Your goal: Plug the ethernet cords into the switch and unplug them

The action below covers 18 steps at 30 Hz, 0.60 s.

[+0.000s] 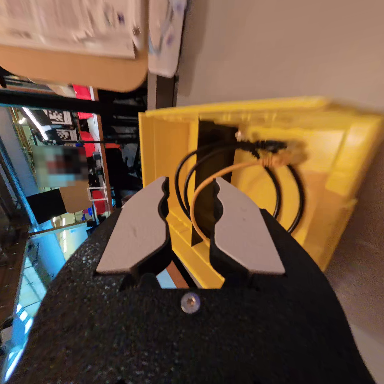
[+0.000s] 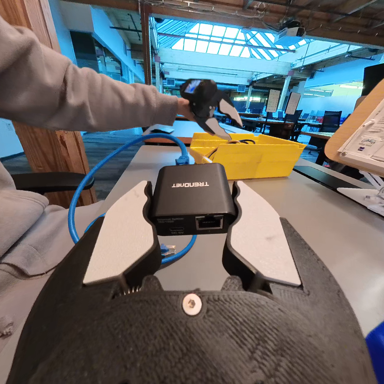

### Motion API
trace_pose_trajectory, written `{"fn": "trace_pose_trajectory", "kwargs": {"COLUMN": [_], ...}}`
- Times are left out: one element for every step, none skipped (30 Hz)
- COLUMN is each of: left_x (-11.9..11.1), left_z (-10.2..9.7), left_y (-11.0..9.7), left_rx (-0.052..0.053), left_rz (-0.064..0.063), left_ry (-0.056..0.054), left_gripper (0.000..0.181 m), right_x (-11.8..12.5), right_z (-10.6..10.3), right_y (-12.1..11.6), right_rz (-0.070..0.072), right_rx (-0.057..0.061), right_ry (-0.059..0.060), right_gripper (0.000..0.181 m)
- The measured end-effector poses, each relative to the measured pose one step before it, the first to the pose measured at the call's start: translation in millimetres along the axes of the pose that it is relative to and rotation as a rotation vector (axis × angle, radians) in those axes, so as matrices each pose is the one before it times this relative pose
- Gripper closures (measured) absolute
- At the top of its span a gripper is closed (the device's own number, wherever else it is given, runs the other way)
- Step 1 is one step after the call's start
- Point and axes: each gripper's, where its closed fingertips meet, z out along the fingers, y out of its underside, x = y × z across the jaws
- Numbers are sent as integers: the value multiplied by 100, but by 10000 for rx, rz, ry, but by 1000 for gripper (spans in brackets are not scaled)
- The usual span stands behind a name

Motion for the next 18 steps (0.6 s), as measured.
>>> {"fn": "trace_pose_trajectory", "kwargs": {"left_x": [303, 200, 153, 259, 508, 530, 247, 86, 41, -1, 27, 65, 47, -138, -170, -214, -383, -367], "left_z": [975, 867, 733, 619, 532, 507, 450, 357, 235, 146, 104, 84, 43, -28, -97, -128, -191, -221], "left_y": [1004, 622, 344, -12, -215, -179, -43, 22, 40, 33, 67, 130, 195, 177, 196, 239, 180, 79], "left_rx": [-228, -184, -189, -72, 23, 10, -69, -88, -65, -48, -32, -28, -42, -11, 14, -39, 6, 85], "left_rz": [292, 538, 722, 704, 570, 412, 295, 307, 282, 199, 114, -36, -183, -199, -168, -232, -187, -96], "left_ry": [-17, -151, -210, -103, 134, 209, 40, -49, -57, -59, -21, 40, 61, -56, -42, -6, -119, -125], "left_gripper": [140, 136, 134, 137, 140, 140, 143, 146, 154, 165, 172, 173, 173, 174, 175, 175, 175, 176], "right_x": [-81, -4, 11, -10, 18, 43, 11, -8, 24, 52, 33, -9, -16, 5, -5, -43, -38, -4], "right_z": [67, 16, -14, -36, -43, -42, -40, -35, -32, -23, -20, -10, -4, 8, 32, 31, 39, 25], "right_y": [85, 31, -20, -39, -44, -46, -44, -51, -37, -19, -24, -21, -7, 21, 27, 44, 36, 26], "right_rz": [-23, 1, 15, 21, 20, 18, 20, 21, 26, 36, 27, 11, 8, 6, -5, -16, -25, -25], "right_rx": [-66, -22, 15, 35, 38, 39, 37, 36, 33, 21, 17, 15, 5, -14, -24, -29, -31, -25], "right_ry": [-45, -4, -9, -26, -3, 16, -1, -26, -8, 13, 0, -19, -22, 1, 2, -26, -13, 19], "right_gripper": [107, 107, 107, 107, 107, 107, 107, 107, 107, 107, 107, 107, 107, 107, 107, 107, 107, 107]}}
